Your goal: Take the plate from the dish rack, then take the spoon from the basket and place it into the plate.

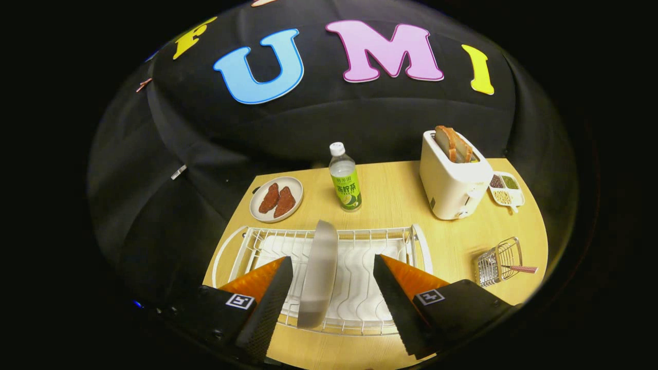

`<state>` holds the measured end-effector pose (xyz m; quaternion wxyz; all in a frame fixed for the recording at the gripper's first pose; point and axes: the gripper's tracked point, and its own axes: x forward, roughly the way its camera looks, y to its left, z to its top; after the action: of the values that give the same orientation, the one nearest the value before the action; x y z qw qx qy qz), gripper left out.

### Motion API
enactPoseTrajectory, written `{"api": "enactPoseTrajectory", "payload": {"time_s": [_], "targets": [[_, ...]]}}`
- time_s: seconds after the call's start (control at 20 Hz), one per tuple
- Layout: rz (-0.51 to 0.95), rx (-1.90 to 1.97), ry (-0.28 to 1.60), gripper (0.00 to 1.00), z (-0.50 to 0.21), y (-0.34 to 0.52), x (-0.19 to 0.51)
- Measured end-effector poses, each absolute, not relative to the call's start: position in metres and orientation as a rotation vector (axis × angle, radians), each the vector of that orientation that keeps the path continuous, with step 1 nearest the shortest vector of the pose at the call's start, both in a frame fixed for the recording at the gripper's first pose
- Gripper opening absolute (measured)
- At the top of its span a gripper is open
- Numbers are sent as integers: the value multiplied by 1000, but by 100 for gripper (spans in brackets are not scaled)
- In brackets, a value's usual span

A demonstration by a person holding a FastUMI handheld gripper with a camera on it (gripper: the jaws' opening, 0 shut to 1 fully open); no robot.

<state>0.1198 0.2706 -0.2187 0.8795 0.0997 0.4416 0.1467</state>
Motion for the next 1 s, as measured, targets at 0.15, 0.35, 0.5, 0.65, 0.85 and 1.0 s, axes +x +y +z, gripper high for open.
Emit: {"api": "enactPoseTrajectory", "payload": {"time_s": [0.15,0.35,0.5,0.65,0.85,1.0], "targets": [[303,206,958,76,-238,282,129],[298,183,1013,56,-259,295,126],[260,163,1025,40,-261,295,127],[203,123,1032,34,-259,291,128],[188,34,1015,32,-250,298,130],[157,-5,973,32,-237,301,140]]}}
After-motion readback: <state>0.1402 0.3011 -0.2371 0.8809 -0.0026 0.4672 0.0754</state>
